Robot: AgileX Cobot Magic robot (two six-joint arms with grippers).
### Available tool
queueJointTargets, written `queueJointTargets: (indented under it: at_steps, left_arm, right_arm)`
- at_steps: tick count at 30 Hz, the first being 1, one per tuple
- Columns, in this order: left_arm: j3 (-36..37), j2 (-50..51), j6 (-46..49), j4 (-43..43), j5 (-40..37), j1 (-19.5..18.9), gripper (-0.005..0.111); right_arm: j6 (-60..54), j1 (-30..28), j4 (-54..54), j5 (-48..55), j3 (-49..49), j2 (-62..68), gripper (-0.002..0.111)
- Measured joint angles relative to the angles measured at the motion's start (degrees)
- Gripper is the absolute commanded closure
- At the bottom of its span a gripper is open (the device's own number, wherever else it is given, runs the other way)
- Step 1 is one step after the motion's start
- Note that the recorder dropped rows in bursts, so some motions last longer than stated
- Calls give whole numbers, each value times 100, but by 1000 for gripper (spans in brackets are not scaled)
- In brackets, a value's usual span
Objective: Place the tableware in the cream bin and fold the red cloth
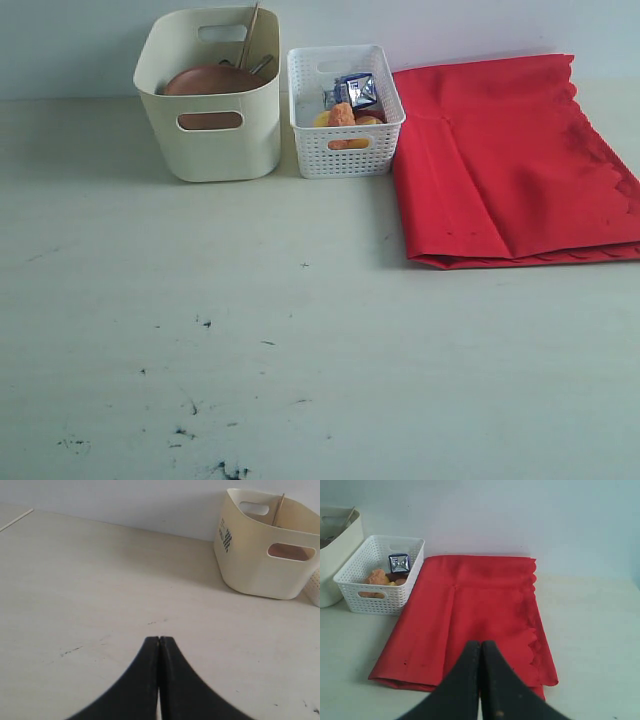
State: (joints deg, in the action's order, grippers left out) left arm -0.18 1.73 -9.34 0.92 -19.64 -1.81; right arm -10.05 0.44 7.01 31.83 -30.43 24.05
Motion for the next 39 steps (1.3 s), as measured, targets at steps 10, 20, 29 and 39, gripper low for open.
queueJointTargets:
  at_steps: [10, 20, 29, 39]
  left_arm:
    - [0, 0, 0, 7, -10, 0, 107]
    - [0, 0, 0, 15, -10, 0, 107]
    - [0, 0, 0, 15, -10, 0, 107]
    - [0, 0, 0, 15, -10, 0, 107]
  right_arm:
    - [0, 0, -11, -66, 55, -229, 108]
    - [176, 0, -32, -1276, 1495, -1314, 108]
    - [634, 0, -32, -1583, 2697, -2348, 108]
    - [688, 0, -45, -1596, 3019, -2366, 108]
